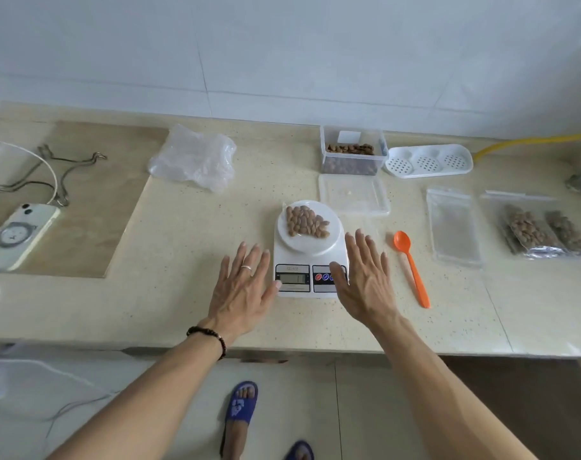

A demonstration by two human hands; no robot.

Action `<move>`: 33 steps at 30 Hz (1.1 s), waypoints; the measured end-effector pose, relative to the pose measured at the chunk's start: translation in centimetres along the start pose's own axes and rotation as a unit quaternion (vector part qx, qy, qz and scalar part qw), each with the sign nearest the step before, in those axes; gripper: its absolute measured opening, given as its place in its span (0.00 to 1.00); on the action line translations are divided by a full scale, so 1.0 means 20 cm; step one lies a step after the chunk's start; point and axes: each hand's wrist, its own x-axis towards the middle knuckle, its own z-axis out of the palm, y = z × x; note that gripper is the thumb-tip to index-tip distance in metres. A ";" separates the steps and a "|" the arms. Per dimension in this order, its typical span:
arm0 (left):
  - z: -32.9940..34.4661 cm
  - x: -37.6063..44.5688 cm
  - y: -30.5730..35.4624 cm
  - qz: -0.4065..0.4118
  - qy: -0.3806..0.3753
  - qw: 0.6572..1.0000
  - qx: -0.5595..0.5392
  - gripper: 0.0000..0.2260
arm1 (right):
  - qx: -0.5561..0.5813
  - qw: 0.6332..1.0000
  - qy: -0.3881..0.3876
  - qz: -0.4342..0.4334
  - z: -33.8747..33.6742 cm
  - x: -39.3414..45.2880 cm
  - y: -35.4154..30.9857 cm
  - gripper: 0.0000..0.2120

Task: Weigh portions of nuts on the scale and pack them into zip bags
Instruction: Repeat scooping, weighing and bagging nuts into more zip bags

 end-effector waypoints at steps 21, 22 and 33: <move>-0.06 0.06 0.13 0.009 0.020 1.000 0.009 0.38 | 0.050 0.998 0.003 0.030 -0.06 -0.04 0.11 0.31; -0.08 0.10 0.13 0.015 0.021 1.000 0.007 0.38 | 0.063 0.997 0.006 0.041 -0.07 -0.02 0.11 0.31; -0.17 0.73 0.29 0.114 0.015 0.993 0.016 0.29 | 0.206 0.961 0.046 0.179 -0.14 0.30 0.19 0.28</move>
